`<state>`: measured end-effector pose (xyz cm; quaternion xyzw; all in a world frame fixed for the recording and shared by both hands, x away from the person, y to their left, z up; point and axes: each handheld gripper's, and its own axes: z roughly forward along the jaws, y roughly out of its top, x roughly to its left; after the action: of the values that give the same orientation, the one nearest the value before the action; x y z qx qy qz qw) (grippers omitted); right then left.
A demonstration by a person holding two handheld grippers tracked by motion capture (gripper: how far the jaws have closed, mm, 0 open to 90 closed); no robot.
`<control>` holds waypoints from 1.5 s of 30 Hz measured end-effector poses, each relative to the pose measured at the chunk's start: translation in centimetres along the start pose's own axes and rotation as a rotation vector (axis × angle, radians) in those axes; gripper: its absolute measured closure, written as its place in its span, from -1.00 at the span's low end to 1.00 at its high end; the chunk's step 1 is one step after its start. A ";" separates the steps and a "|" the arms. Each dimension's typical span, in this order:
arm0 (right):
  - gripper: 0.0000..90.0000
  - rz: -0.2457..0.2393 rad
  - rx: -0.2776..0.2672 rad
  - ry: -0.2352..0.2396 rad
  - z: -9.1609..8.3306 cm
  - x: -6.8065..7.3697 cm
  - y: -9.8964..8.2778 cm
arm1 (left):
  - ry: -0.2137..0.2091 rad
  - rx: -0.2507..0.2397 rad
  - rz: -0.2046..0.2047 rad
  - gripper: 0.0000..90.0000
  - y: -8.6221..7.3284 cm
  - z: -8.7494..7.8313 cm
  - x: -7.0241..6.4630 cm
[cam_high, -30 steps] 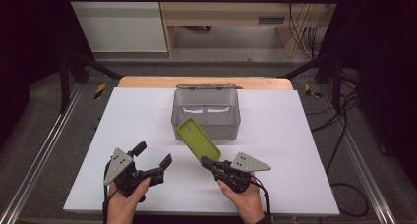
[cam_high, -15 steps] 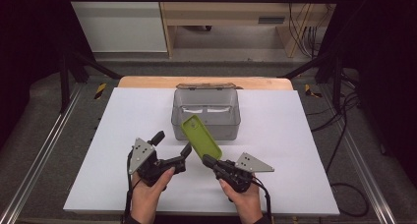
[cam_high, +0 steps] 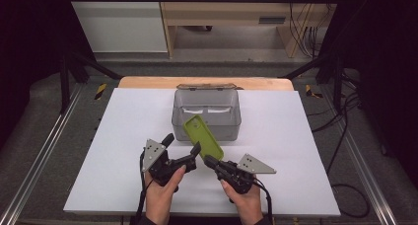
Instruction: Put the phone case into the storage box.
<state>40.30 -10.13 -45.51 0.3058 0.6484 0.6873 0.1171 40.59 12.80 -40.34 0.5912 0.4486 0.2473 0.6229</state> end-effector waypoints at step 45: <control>0.95 0.017 -0.005 0.044 0.8 1.2 -0.5 | 0.029 -0.045 -0.246 0.60 -2.2 0.4 -1.1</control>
<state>39.67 -8.75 -45.72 0.2958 0.6465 0.6964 0.0976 39.89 11.31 -42.16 0.5140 0.5210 0.1875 0.6552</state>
